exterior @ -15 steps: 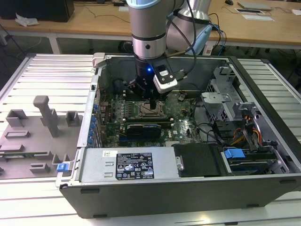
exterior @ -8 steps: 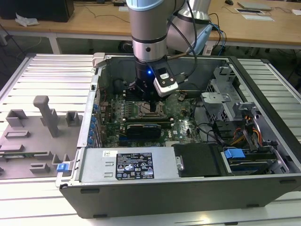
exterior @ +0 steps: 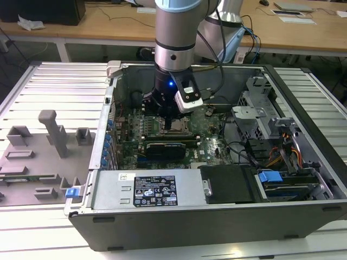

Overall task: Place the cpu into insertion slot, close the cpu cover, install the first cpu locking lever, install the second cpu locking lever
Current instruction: 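Install the second cpu locking lever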

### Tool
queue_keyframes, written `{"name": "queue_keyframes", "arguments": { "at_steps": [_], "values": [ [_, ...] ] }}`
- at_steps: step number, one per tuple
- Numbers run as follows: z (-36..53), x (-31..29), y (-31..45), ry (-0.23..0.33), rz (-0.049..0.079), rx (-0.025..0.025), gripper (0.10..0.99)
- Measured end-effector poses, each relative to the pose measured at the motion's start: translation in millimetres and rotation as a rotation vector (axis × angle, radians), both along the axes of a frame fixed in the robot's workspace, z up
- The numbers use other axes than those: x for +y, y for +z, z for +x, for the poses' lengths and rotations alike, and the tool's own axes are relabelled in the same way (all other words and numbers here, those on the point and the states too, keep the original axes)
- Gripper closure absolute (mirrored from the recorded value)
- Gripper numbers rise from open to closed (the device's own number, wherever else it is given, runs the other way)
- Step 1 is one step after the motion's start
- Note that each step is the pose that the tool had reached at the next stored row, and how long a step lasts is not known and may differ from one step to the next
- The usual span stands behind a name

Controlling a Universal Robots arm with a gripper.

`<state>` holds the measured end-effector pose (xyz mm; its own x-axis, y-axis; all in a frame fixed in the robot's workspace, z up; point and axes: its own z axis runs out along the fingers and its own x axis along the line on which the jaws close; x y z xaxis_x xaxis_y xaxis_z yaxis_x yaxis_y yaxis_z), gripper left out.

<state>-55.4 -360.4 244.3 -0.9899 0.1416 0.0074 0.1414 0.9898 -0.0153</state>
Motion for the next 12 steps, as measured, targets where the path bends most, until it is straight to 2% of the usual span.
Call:
{"name": "queue_keyframes", "arguments": {
  "at_steps": [3, 9, 11, 12],
  "values": [
    [-0.3, 0.0, -1.1, 0.004, 0.007, -0.0009, 0.980],
    [-1.5, -0.5, -4.2, 0.054, 0.024, -0.0020, 0.980],
    [-2.4, -2.0, -6.0, 0.068, 0.039, -0.0024, 0.980],
    [-3.3, -3.6, -7.0, 0.074, 0.051, -0.0027, 0.980]
  ]
}}
